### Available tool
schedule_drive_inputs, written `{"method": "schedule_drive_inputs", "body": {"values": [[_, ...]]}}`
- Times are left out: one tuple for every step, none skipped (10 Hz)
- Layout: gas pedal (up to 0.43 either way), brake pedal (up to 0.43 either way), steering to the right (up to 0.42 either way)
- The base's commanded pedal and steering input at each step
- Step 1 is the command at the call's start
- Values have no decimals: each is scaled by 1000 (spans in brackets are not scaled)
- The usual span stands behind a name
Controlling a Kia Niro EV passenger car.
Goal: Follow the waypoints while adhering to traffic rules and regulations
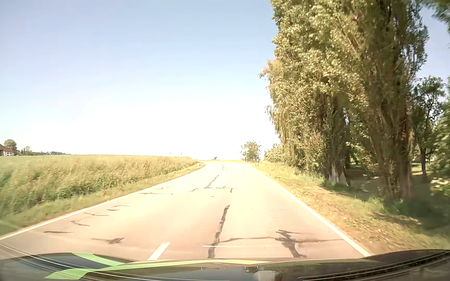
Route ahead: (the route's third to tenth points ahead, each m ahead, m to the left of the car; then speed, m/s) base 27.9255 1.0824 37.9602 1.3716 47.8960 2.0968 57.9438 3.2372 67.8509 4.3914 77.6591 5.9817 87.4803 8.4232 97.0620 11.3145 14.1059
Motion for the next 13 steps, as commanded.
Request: {"method": "schedule_drive_inputs", "body": {"values": [[228,0,2],[228,0,1],[228,0,2],[228,0,1],[228,0,1],[228,0,0],[228,0,-1],[228,0,-1],[228,0,-2],[228,0,-2],[228,0,-3],[228,0,-5],[228,0,-6]]}}
